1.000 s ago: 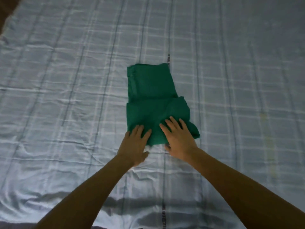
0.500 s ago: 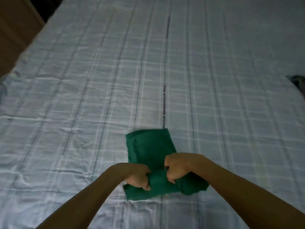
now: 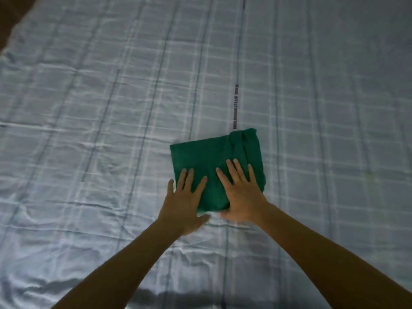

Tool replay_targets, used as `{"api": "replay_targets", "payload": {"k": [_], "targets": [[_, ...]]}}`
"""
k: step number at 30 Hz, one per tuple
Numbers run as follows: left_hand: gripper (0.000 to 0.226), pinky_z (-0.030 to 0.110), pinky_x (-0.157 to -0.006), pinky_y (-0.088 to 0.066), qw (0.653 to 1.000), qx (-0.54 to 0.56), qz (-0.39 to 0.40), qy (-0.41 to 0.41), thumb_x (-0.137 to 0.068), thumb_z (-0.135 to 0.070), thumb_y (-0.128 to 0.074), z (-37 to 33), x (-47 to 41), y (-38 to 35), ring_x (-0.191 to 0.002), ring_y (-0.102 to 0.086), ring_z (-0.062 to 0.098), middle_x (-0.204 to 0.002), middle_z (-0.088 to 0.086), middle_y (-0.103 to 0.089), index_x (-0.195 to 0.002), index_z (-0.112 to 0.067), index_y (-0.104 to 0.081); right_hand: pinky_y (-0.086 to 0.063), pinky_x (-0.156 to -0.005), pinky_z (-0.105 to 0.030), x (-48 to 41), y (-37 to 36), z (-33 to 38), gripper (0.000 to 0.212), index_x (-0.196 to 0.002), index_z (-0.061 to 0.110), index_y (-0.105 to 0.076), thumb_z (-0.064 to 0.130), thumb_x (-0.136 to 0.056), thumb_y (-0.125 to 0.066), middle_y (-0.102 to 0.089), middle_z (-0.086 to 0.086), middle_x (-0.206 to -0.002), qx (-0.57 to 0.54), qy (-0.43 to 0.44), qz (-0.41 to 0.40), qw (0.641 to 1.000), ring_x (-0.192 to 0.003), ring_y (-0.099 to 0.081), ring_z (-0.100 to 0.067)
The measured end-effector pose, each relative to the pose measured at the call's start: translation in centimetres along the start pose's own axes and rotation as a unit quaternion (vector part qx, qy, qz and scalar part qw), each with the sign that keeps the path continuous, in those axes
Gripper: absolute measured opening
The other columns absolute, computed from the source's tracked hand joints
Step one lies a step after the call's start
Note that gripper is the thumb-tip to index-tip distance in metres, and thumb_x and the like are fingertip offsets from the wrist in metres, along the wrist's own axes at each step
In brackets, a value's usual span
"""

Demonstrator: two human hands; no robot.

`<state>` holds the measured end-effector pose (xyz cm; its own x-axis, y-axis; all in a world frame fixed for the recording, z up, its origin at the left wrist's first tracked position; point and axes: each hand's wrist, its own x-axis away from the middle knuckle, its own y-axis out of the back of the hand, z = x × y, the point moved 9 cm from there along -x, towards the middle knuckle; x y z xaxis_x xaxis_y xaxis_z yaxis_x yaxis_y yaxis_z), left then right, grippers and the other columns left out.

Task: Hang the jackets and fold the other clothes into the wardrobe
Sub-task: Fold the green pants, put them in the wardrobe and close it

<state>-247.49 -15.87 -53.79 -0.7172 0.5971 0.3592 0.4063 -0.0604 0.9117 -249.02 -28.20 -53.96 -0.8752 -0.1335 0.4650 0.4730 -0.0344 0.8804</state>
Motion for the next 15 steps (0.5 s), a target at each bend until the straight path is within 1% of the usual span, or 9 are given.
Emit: {"api": "replay_targets", "payload": {"k": [1, 3, 4, 6, 7, 9, 12, 14, 15], "targets": [[0.101, 0.059, -0.111, -0.018, 1.0, -0.016, -0.005, 0.002, -0.073, -0.072, -0.05, -0.5, -0.3, -0.8, -0.143, -0.004, 0.038, -0.155, 0.017, 0.0, -0.15, -0.02, -0.01, 0.011, -0.113, -0.054, -0.4, -0.8, -0.2, 0.117, -0.15, 0.019, 0.009, 0.068, -0.07, -0.06, 0.016, -0.018, -0.156, 0.021, 0.01, -0.001, 1.0, -0.143, 0.018, -0.032], [0.103, 0.065, -0.105, -0.026, 0.998, -0.033, -0.052, 0.018, -0.068, -0.075, -0.054, -1.3, -1.0, -1.1, -0.14, -0.017, 0.043, -0.152, 0.024, -0.018, -0.147, -0.015, -0.025, 0.009, -0.114, -0.054, -1.1, -1.1, -0.6, 0.122, -0.151, 0.02, 0.004, 0.076, -0.063, -0.059, 0.011, -0.021, -0.156, 0.037, 0.028, -0.043, 0.998, -0.144, 0.013, -0.034], [0.104, 0.065, -0.105, -0.024, 0.996, -0.05, -0.064, 0.025, -0.069, -0.076, -0.052, -1.6, -1.6, -1.3, -0.141, -0.018, 0.042, -0.152, 0.025, -0.02, -0.147, -0.013, -0.025, 0.008, -0.114, -0.054, -1.2, -0.9, -0.8, 0.121, -0.151, 0.02, -0.003, 0.08, -0.061, -0.057, 0.005, -0.021, -0.157, 0.034, 0.033, -0.07, 0.996, -0.144, 0.008, -0.035], [0.102, 0.063, -0.108, -0.014, 0.993, -0.093, -0.071, 0.02, -0.076, -0.074, -0.046, -1.9, -2.7, -1.7, -0.143, -0.007, 0.04, -0.155, 0.024, -0.008, -0.15, -0.013, -0.01, 0.005, -0.113, -0.057, -1.2, -0.9, -1.5, 0.112, -0.15, 0.022, -0.015, 0.081, -0.062, -0.054, -0.008, -0.02, -0.156, 0.026, 0.037, -0.111, 0.993, -0.144, -0.005, -0.037], [0.098, 0.063, -0.108, -0.014, 0.991, -0.105, -0.081, 0.018, -0.08, -0.068, -0.048, -2.0, -3.2, -1.3, -0.143, -0.008, 0.039, -0.155, 0.024, -0.008, -0.15, -0.013, -0.008, 0.002, -0.113, -0.06, -1.2, -0.9, -1.9, 0.108, -0.149, 0.023, -0.018, 0.077, -0.064, -0.056, -0.013, -0.02, -0.156, 0.027, 0.04, -0.123, 0.991, -0.143, -0.011, -0.038], [0.082, 0.063, -0.107, -0.017, 0.987, -0.129, -0.095, 0.029, -0.082, -0.045, -0.058, -1.9, -3.8, -0.9, -0.139, -0.025, 0.04, -0.149, 0.027, -0.027, -0.147, -0.01, -0.023, -0.006, -0.112, -0.062, -1.6, -0.8, -2.4, 0.101, -0.148, 0.021, -0.025, 0.064, -0.066, -0.067, -0.021, -0.02, -0.154, 0.041, 0.053, -0.141, 0.988, -0.141, -0.02, -0.039], [0.067, 0.059, -0.112, -0.011, 0.983, -0.162, -0.073, 0.041, -0.078, -0.022, -0.056, -2.4, -4.3, -1.3, -0.129, -0.042, 0.042, -0.135, 0.031, -0.045, -0.14, -0.004, -0.039, -0.021, -0.108, -0.065, -2.5, -0.5, -2.7, 0.096, -0.141, 0.017, -0.041, 0.045, -0.059, -0.082, -0.036, -0.021, -0.147, 0.041, 0.046, -0.167, 0.984, -0.135, -0.035, -0.038], [0.059, 0.056, -0.109, -0.028, 0.986, -0.143, -0.085, 0.033, -0.068, -0.01, -0.058, -3.0, -4.5, -0.9, -0.115, -0.054, 0.044, -0.122, 0.033, -0.055, -0.126, 0.0, -0.054, -0.031, -0.102, -0.065, -2.7, -0.4, -2.7, 0.09, -0.132, 0.015, -0.053, 0.032, -0.051, -0.088, -0.047, -0.022, -0.138, 0.025, 0.042, -0.172, 0.984, -0.127, -0.046, -0.038], [0.056, 0.055, -0.102, -0.039, 0.987, -0.124, -0.098, 0.028, -0.062, -0.004, -0.061, -3.2, -4.6, -0.3, -0.107, -0.059, 0.044, -0.113, 0.032, -0.06, -0.118, 0.001, -0.059, -0.036, -0.099, -0.064, -2.8, -0.2, -2.7, 0.088, -0.128, 0.015, -0.057, 0.025, -0.047, -0.089, -0.051, -0.023, -0.134, 0.021, 0.045, -0.172, 0.984, -0.123, -0.05, -0.038]]}}
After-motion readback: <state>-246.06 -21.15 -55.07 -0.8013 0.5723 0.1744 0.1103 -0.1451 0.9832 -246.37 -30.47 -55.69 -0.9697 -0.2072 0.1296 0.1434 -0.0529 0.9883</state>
